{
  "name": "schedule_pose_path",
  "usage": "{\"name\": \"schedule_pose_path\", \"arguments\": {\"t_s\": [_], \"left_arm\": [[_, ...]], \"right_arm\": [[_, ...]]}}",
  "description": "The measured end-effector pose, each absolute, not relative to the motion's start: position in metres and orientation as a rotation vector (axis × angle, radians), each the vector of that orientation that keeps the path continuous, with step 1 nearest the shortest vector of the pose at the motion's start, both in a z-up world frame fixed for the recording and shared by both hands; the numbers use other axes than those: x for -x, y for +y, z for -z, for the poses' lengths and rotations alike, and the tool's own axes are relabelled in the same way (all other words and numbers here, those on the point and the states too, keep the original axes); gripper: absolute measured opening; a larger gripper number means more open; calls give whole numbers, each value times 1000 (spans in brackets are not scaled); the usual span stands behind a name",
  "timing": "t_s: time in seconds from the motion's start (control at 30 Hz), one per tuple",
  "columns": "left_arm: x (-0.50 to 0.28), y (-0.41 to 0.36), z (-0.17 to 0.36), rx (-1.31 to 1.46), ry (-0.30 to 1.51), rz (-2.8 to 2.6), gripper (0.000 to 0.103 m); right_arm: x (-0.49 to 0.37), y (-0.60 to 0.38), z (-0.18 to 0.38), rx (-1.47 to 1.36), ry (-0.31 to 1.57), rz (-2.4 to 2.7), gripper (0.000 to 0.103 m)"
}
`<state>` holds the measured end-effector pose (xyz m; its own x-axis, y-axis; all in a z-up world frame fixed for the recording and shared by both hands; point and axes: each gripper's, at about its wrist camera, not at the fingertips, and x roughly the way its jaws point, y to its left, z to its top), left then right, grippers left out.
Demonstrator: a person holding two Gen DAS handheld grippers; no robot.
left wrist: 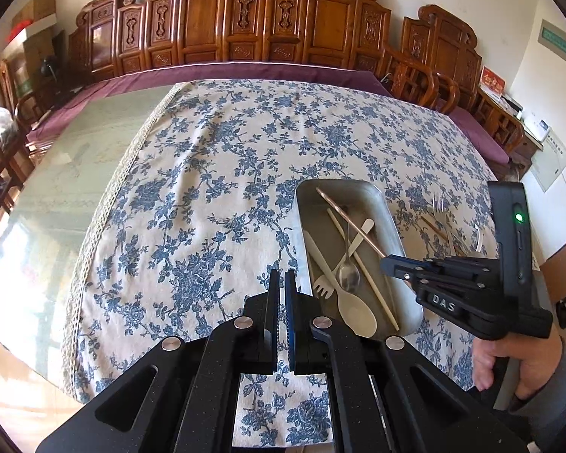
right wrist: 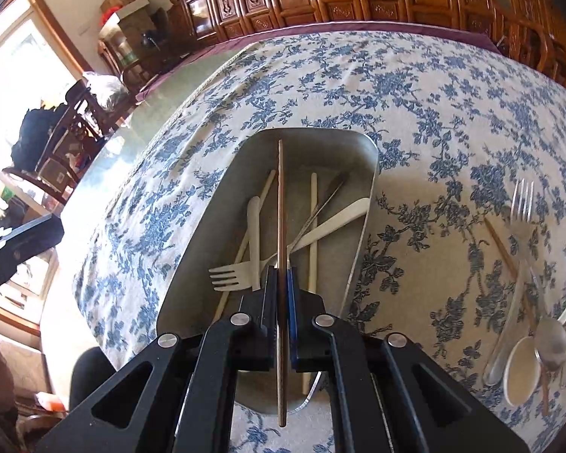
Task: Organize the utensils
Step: 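Lower the chopstick into the tray and open right tool while left tool releases its utensil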
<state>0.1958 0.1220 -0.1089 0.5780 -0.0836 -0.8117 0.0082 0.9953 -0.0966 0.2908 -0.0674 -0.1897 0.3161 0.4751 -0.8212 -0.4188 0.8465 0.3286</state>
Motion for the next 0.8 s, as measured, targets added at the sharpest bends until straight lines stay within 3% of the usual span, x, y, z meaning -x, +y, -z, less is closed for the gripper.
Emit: {"name": "schedule_pose_path", "arguments": {"t_s": [0.8], "left_arm": [[-192, 116, 106, 73, 951, 58, 2]], "right_arm": [[-287, -67, 186, -81, 1059, -631, 9]]}}
